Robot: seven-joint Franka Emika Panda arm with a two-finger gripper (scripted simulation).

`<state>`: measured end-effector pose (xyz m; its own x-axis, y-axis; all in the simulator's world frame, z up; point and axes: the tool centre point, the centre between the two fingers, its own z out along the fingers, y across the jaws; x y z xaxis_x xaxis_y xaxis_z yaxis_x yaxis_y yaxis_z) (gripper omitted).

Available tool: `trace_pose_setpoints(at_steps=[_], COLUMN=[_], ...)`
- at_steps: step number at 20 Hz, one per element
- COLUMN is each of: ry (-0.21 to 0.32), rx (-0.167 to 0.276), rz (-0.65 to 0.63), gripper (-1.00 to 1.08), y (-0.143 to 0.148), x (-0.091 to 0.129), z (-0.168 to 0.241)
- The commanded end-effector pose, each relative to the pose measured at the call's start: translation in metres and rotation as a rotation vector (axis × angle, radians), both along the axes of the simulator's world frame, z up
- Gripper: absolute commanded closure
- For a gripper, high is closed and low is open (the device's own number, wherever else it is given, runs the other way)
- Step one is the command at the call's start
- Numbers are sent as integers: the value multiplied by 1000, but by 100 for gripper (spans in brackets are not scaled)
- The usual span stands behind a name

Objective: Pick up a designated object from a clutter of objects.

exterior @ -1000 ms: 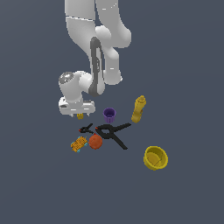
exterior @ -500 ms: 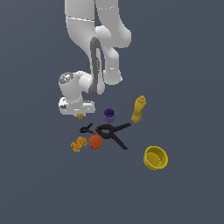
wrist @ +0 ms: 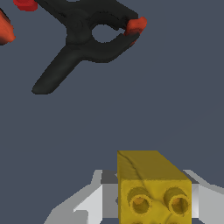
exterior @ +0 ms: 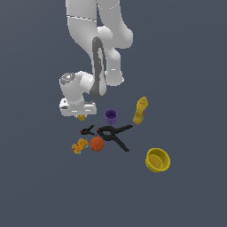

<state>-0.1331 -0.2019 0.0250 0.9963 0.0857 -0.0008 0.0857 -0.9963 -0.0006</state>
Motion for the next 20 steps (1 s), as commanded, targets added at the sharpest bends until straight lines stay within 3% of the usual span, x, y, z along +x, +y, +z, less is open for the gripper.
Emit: trace_pose_setpoints(at_steps=[1,10,20], ry=[-1,0,0], rx=[0,0,-4], rz=[1,0,-1], gripper=[108,108,108], y=[4,36,99], x=[2,18,48], z=[5,43,121])
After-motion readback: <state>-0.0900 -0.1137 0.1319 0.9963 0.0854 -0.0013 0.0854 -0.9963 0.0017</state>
